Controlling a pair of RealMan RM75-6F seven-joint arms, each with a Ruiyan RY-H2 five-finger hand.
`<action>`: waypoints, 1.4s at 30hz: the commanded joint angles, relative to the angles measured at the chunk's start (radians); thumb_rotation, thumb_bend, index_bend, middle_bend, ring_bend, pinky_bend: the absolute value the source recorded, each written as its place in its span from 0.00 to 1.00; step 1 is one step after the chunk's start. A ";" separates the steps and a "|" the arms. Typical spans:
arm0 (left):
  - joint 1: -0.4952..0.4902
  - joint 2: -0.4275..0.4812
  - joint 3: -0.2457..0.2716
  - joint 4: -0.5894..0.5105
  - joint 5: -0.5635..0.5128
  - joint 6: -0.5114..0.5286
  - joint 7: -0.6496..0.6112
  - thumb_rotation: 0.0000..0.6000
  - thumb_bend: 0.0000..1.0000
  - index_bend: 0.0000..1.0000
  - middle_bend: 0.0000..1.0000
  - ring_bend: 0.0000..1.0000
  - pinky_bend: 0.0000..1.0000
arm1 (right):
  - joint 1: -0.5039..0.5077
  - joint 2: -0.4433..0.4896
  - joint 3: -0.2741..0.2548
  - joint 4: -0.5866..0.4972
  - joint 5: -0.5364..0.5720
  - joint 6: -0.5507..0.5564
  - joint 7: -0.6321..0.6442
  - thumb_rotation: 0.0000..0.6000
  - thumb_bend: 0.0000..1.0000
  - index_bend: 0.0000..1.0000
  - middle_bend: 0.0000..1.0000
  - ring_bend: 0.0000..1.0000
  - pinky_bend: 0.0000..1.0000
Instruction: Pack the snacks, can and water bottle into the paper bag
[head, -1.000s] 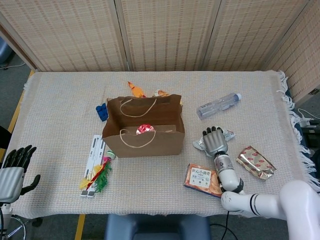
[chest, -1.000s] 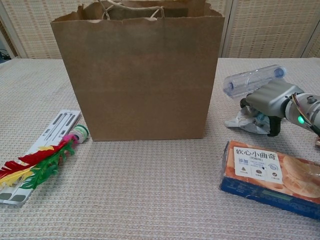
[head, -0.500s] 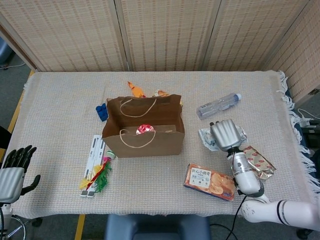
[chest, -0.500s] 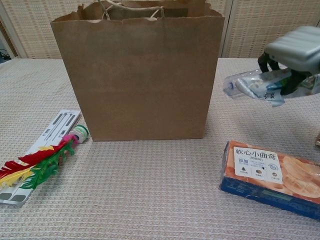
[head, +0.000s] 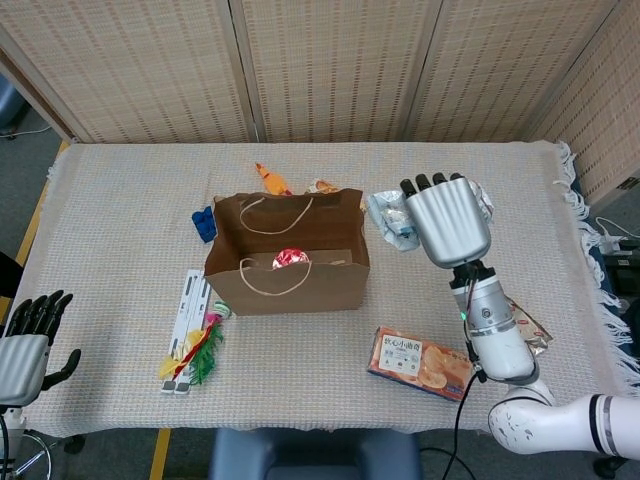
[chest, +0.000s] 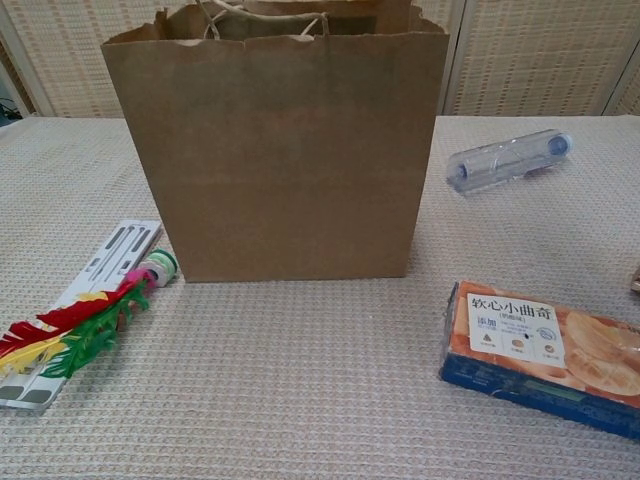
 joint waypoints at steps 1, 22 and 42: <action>0.000 0.001 0.000 0.000 0.001 0.000 -0.002 1.00 0.37 0.00 0.00 0.00 0.00 | 0.110 -0.059 0.068 -0.026 0.083 -0.013 -0.132 1.00 0.24 0.74 0.60 0.66 0.79; -0.005 0.010 0.003 0.006 0.006 -0.012 -0.033 1.00 0.37 0.00 0.00 0.00 0.00 | 0.407 -0.530 0.074 0.309 0.412 0.058 -0.525 1.00 0.23 0.33 0.42 0.37 0.62; -0.001 0.002 0.001 0.004 0.000 -0.003 -0.007 1.00 0.37 0.00 0.00 0.00 0.00 | 0.224 -0.272 0.002 0.048 0.210 0.177 -0.305 1.00 0.08 0.00 0.09 0.05 0.29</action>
